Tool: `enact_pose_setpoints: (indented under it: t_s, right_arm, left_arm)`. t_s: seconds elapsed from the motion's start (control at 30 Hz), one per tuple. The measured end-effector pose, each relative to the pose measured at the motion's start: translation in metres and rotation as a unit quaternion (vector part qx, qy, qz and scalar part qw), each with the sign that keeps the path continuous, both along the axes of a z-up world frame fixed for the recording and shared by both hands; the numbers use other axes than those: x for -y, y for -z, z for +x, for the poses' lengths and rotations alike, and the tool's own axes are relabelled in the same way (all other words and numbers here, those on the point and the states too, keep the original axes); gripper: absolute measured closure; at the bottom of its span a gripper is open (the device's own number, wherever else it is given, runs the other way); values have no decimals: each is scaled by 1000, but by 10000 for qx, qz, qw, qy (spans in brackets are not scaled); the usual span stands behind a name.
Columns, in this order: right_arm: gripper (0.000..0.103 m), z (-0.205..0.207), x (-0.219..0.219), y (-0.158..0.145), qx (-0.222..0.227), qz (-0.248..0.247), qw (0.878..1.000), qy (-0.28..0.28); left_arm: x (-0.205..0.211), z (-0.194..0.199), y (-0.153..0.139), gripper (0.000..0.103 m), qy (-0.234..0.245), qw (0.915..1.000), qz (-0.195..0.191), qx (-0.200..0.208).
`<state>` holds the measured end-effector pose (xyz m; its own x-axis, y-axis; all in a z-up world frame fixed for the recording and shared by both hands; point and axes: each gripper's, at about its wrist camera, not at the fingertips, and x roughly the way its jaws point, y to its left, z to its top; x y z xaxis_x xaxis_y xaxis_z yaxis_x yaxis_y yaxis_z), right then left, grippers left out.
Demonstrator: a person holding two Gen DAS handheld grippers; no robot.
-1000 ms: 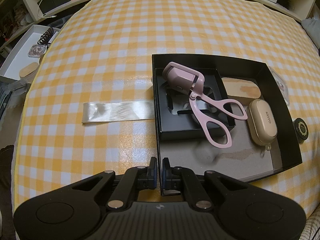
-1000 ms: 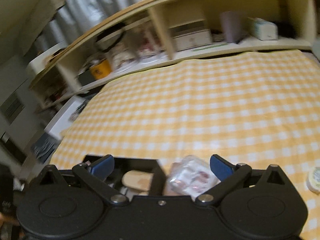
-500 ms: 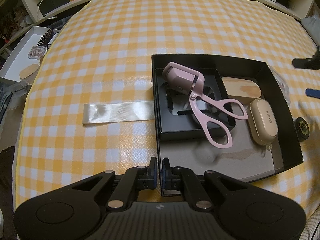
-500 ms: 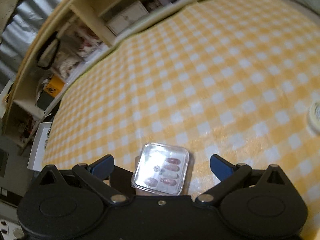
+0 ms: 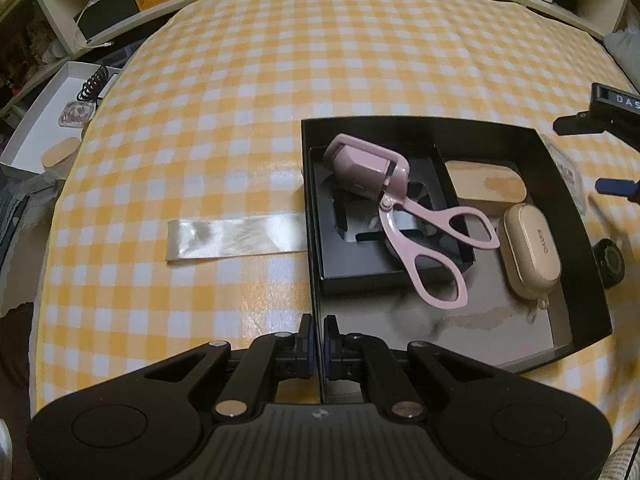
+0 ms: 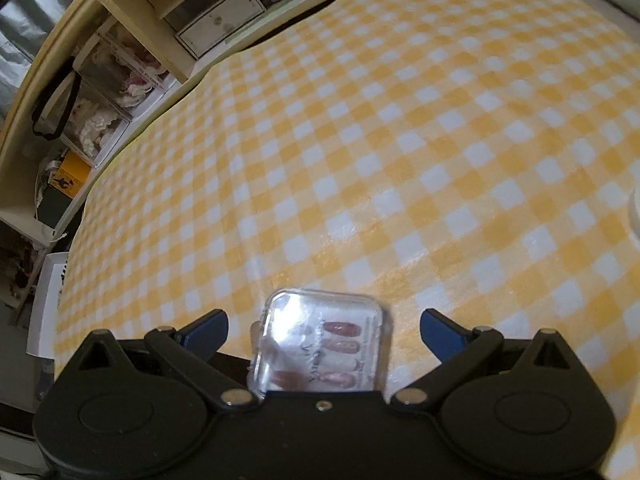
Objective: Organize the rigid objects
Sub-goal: 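Grasp the clear press-on nail case with the right tool, then lower the clear nail case into the large black box and open the right tool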
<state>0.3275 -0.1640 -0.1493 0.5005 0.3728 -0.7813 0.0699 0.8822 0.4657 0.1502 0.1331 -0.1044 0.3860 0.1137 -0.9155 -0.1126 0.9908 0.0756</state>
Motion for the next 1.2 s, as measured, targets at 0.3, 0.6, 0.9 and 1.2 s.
enact_pose_setpoints:
  t_s: [0.3, 0.6, 0.9, 1.2]
  right_arm:
    - [10, 5, -17, 10, -304, -268, 9991, -91]
    - [20, 6, -32, 12, -230, -613, 9973, -319]
    - [23, -1, -20, 8, -134, -508, 9977, -431]
    - [23, -19, -7, -27, 289, -327, 9980, -458]
  left_arm:
    - [-7, 14, -9, 100, -155, 9994, -70, 292]
    - [-12, 29, -5, 100, -171, 9988, 24, 453]
    - [-21, 41, 1, 98, -267, 9983, 42, 510]
    - [-45, 70, 2, 97, -615, 9966, -206, 516]
